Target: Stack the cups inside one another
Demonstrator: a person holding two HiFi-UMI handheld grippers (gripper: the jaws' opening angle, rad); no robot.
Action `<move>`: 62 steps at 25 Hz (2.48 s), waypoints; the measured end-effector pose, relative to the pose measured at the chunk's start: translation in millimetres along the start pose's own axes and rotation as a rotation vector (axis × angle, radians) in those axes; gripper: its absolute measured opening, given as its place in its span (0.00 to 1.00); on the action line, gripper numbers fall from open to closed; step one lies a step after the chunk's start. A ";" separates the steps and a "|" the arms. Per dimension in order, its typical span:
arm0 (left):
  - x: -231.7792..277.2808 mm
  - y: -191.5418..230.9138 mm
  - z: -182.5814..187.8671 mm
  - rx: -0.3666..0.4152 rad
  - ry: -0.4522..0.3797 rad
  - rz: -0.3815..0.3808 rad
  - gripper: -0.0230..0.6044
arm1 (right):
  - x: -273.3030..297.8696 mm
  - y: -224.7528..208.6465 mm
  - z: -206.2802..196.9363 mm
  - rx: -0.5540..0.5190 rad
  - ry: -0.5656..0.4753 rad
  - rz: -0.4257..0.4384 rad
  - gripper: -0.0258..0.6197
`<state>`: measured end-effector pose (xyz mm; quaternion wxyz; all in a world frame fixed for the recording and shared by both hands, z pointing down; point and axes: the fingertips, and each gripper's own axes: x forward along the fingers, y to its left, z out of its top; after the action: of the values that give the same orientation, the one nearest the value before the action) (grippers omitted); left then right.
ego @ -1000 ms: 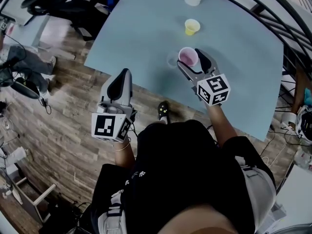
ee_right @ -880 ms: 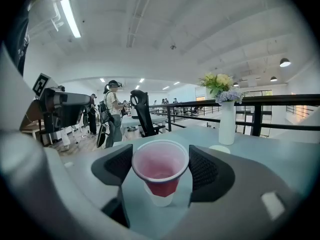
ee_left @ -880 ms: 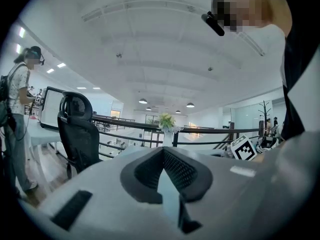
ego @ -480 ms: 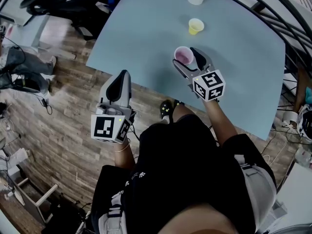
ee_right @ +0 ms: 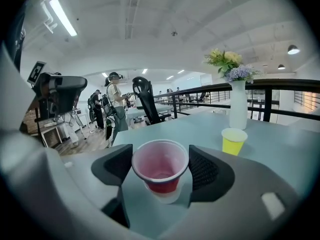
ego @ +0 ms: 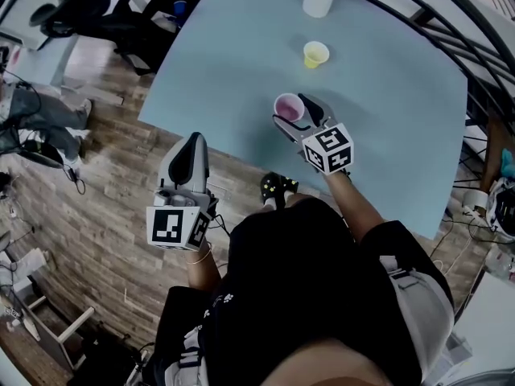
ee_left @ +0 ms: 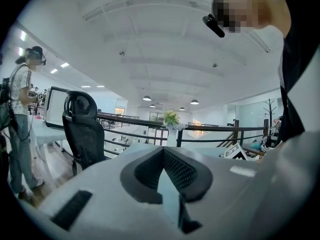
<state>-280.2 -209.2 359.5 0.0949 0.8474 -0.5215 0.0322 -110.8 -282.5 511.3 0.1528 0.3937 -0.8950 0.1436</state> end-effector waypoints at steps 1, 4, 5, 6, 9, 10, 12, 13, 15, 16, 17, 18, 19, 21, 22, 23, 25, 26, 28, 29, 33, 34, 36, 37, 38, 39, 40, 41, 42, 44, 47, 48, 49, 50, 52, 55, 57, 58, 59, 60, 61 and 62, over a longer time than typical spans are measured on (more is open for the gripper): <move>0.6 1.5 0.2 -0.002 0.010 0.013 0.01 | 2.1 -0.3 -1.8 -0.001 0.007 0.005 0.59; -0.3 5.3 2.0 -0.004 0.008 0.029 0.01 | 8.0 1.3 -5.9 -0.010 0.028 0.016 0.59; -1.1 5.4 1.7 -0.002 0.001 0.027 0.01 | 9.4 1.9 -7.7 -0.015 0.034 0.018 0.59; -1.7 5.4 0.8 -0.001 -0.003 0.026 0.01 | 10.6 2.0 -9.7 -0.019 0.039 0.020 0.59; -1.4 6.3 -1.9 -0.005 0.006 0.039 0.01 | 13.2 -0.2 -16.5 -0.031 0.058 0.019 0.59; -1.2 6.6 -2.5 -0.008 0.010 0.043 0.01 | 13.7 -0.7 -18.8 -0.035 0.065 0.019 0.59; -1.5 6.9 -3.1 -0.008 0.008 0.042 0.01 | 14.5 -0.5 -22.8 -0.042 0.079 0.020 0.59; -1.7 7.4 -3.1 -0.007 0.007 0.041 0.01 | 15.4 -0.3 -24.2 -0.045 0.083 0.021 0.59; -1.2 8.6 -3.1 -0.005 0.007 0.042 0.01 | 17.5 -0.8 -25.4 -0.051 0.086 0.020 0.60; -0.6 8.8 -3.5 -0.003 0.008 0.044 0.01 | 18.3 -1.6 -25.7 -0.053 0.086 0.020 0.60; 0.1 8.7 -3.9 -0.002 0.011 0.047 0.01 | 18.7 -2.5 -25.9 -0.055 0.086 0.022 0.60; 0.5 8.2 -4.2 -0.001 0.013 0.050 0.01 | 18.9 -3.2 -26.0 -0.056 0.086 0.025 0.60; 0.6 7.4 -4.1 -0.002 0.015 0.055 0.01 | 18.8 -3.5 -26.2 -0.058 0.087 0.028 0.60; -0.2 5.1 -3.3 -0.005 0.017 0.064 0.01 | 17.6 -3.3 -26.8 -0.062 0.087 0.033 0.60; -0.8 3.7 -3.1 -0.005 0.013 0.062 0.01 | 17.0 -3.0 -27.0 -0.065 0.087 0.035 0.60; -1.5 2.5 -3.5 -0.004 0.011 0.059 0.01 | 16.8 -2.6 -27.1 -0.067 0.086 0.037 0.60; -2.0 1.3 -6.1 -0.003 0.020 0.056 0.01 | 17.0 -2.3 -26.8 -0.069 0.078 0.041 0.60; -1.9 0.8 -7.3 -0.001 0.027 0.057 0.01 | 16.6 -2.6 -26.0 -0.067 0.071 0.043 0.60; -1.3 -0.3 -6.9 0.000 0.029 0.060 0.01 | 14.5 -3.6 -22.6 -0.059 0.053 0.046 0.60; -1.2 -0.6 -5.8 0.000 0.027 0.061 0.01 | 13.3 -3.7 -20.2 -0.057 0.045 0.046 0.61; 0.9 0.8 -0.9 0.011 0.018 0.053 0.01 | 10.0 -1.1 -5.6 -0.040 -0.001 0.050 0.61; 2.0 0.5 0.6 0.015 0.016 0.050 0.01 | 7.9 -0.1 -0.1 -0.032 -0.019 0.053 0.61; 5.5 -1.3 3.9 0.019 0.012 0.041 0.01 | 1.2 1.3 13.3 -0.015 -0.062 0.060 0.61; 8.1 -2.6 5.4 0.021 0.009 0.034 0.01 | -3.2 1.6 20.7 -0.008 -0.085 0.064 0.59; 11.2 -4.4 7.1 0.023 0.005 0.026 0.01 | -8.1 1.6 27.8 -0.002 -0.107 0.066 0.57; 14.9 -6.8 9.2 0.025 0.000 0.016 0.01 | -13.2 1.2 34.6 0.004 -0.129 0.067 0.55; 18.9 -9.7 11.2 0.029 -0.004 0.003 0.01 | -18.4 0.6 40.9 0.011 -0.149 0.065 0.54; 22.6 -12.7 12.3 0.033 -0.006 -0.011 0.01 | -23.7 -0.4 46.8 0.016 -0.168 0.061 0.54; 26.1 -15.4 12.4 0.036 -0.004 -0.025 0.01 | -28.9 -1.5 52.4 0.020 -0.187 0.056 0.51; 33.0 -20.5 12.0 0.039 0.002 -0.046 0.01 | -39.0 -4.5 62.0 0.025 -0.222 0.043 0.46; 43.7 -30.0 11.5 0.043 -0.001 -0.086 0.01 | -54.3 -9.2 71.2 0.032 -0.264 0.025 0.37; 46.9 -33.5 10.3 0.043 0.000 -0.101 0.01 | -59.9 -11.0 73.5 0.034 -0.276 0.017 0.34; 50.0 -36.9 8.8 0.042 0.002 -0.115 0.01 | -65.8 -13.0 75.6 0.036 -0.289 0.008 0.31; 53.1 -40.1 7.7 0.042 0.005 -0.128 0.01 | -71.6 -15.0 77.7 0.038 -0.301 -0.002 0.28; 59.0 -46.4 7.0 0.042 0.007 -0.152 0.01 | -82.4 -18.3 81.0 0.042 -0.324 -0.022 0.23; 66.7 -57.0 4.8 0.041 0.012 -0.183 0.01 | -97.8 -22.8 82.2 0.049 -0.352 -0.051 0.16; 72.5 -65.3 3.0 0.043 0.015 -0.203 0.01 | -108.6 -28.4 82.4 0.051 -0.372 -0.074 0.11; 75.5 -69.6 2.3 0.044 0.016 -0.213 0.01 | -114.0 -31.6 82.2 0.051 -0.381 -0.086 0.09; 78.2 -73.6 1.7 0.047 0.017 -0.222 0.01 | -119.2 -34.6 81.7 0.051 -0.388 -0.098 0.07; 80.4 -77.1 1.3 0.049 0.018 -0.231 0.01 | -123.9 -37.2 81.0 0.052 -0.394 -0.109 0.06; 82.3 -79.8 1.0 0.053 0.019 -0.239 0.01 | -127.8 -39.5 80.3 0.054 -0.397 -0.120 0.06; 83.7 -81.8 0.7 0.055 0.020 -0.247 0.01 | -131.0 -41.5 79.7 0.056 -0.399 -0.130 0.06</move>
<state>-169.5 -247.0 361.2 0.0799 0.9070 -0.4113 0.0431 -8.3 -252.9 393.6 -0.0296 0.4753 -0.8759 0.0772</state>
